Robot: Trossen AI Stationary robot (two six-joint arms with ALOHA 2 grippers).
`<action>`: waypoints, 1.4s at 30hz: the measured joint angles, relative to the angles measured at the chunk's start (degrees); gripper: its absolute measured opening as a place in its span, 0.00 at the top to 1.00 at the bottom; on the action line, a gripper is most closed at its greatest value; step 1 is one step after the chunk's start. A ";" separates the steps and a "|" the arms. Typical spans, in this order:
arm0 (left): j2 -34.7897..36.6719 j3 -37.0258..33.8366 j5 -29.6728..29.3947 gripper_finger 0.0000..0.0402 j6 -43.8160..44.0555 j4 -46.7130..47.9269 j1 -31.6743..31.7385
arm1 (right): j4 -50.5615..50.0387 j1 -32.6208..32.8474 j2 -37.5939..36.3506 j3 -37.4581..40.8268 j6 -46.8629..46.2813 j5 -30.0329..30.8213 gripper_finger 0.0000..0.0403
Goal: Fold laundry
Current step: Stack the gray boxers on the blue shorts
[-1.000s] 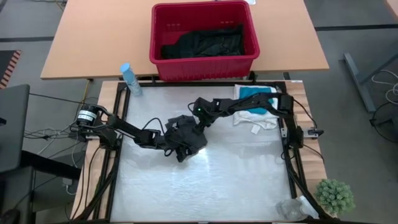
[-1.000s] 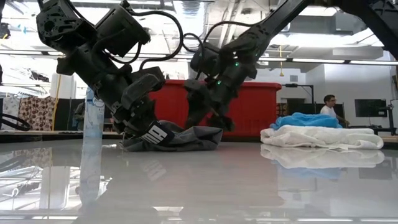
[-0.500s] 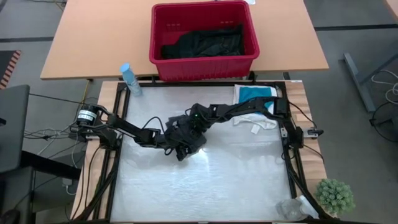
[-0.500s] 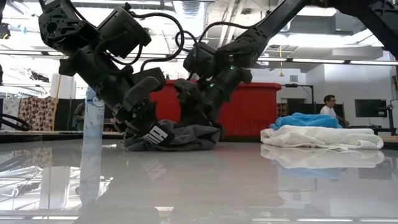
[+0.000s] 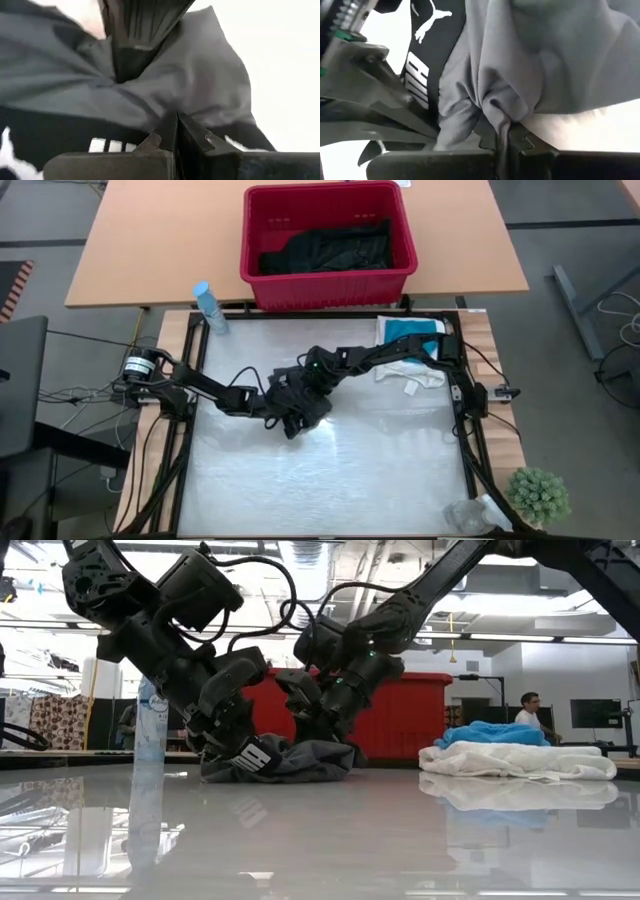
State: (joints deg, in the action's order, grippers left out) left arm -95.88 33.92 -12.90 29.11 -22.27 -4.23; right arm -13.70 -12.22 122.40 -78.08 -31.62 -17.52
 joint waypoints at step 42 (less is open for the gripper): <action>11.69 0.03 0.12 1.00 -10.26 2.69 6.49 | -40.10 -25.23 -27.49 0.04 11.57 9.80 0.94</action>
State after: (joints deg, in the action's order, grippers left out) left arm -84.19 33.95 -12.78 18.85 -19.58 2.26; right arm -53.80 -37.44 94.90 -78.04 -20.05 -7.72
